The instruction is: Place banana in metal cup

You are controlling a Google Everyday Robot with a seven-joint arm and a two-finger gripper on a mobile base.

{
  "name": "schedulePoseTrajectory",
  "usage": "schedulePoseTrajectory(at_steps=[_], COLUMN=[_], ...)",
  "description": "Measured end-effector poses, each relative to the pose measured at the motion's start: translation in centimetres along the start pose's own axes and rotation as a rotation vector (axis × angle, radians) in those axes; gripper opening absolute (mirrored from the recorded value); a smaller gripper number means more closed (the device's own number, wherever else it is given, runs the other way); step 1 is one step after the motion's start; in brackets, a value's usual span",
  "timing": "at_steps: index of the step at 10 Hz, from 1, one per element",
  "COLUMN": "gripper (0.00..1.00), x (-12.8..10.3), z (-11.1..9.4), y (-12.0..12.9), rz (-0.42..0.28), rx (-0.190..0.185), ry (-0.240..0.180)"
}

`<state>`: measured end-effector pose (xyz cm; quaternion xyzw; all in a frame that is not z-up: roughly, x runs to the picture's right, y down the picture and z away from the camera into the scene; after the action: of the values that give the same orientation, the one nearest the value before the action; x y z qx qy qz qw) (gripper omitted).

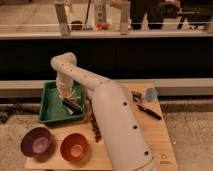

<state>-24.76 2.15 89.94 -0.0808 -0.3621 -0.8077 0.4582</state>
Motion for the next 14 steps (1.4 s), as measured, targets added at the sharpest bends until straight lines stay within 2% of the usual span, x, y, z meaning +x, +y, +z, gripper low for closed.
schedulePoseTrajectory(at_steps=[2, 7, 14], gripper=[0.14, 0.14, 0.14], x=[0.2, 0.6, 0.9], z=[-0.6, -2.2, -2.1], y=[0.1, 0.2, -0.6], rz=[0.001, 0.004, -0.025], rx=[-0.001, 0.005, 0.016], ry=[0.016, 0.058, 0.059])
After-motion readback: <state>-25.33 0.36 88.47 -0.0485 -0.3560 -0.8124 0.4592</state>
